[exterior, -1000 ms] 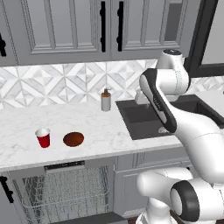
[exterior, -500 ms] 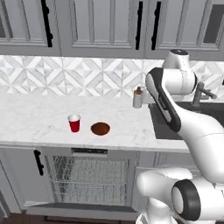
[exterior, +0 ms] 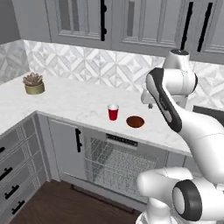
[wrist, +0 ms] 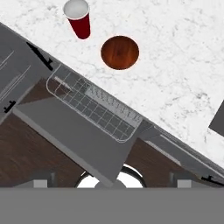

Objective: Pick up the cup and bowl from the counter, place them in the dishwasher, and close the dishwasher door.

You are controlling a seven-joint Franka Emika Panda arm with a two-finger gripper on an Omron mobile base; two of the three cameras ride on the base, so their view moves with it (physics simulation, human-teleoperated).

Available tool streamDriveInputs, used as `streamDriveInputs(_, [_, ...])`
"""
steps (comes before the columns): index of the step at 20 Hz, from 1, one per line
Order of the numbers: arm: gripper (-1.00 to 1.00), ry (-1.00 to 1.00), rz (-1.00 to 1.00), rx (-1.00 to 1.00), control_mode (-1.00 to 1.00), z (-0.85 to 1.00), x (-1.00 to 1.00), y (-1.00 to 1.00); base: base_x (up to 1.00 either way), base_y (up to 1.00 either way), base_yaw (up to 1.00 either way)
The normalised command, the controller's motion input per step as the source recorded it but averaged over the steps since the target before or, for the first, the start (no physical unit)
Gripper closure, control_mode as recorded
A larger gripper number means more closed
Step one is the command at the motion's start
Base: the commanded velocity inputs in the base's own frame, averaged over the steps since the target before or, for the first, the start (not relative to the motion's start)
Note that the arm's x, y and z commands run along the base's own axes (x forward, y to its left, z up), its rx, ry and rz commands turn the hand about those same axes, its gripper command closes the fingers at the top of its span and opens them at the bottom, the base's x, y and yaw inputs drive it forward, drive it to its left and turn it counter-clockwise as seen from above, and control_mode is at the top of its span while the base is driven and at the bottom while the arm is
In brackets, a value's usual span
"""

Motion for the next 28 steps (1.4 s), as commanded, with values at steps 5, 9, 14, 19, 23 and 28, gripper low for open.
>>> streamDriveInputs(5, [-1.0, 0.0, 0.0, 0.0, 1.0, 0.0, 0.0, 0.0, -0.02, -0.26, 0.51])
streamDriveInputs(9, [-1.0, 0.0, 0.0, 0.0, 1.0, 0.0, 0.0, 0.0, 0.0, -0.3, 0.42])
streamDriveInputs(14, [-1.0, 0.0, 0.0, 0.0, 1.0, 0.0, 0.0, 0.0, 0.0, -0.34, 0.34])
streamDriveInputs(19, [-1.0, 0.0, 0.0, 0.0, 1.0, 0.0, 0.0, 0.0, 0.0, -0.39, 0.27])
streamDriveInputs(23, [-1.0, 0.0, 0.0, 0.0, 1.0, 0.0, 0.0, 0.0, -0.01, -0.44, 0.19])
streamDriveInputs(28, [-1.0, 0.0, 0.0, 0.0, 1.0, 0.0, 0.0, 0.0, -0.02, -0.46, 0.14])
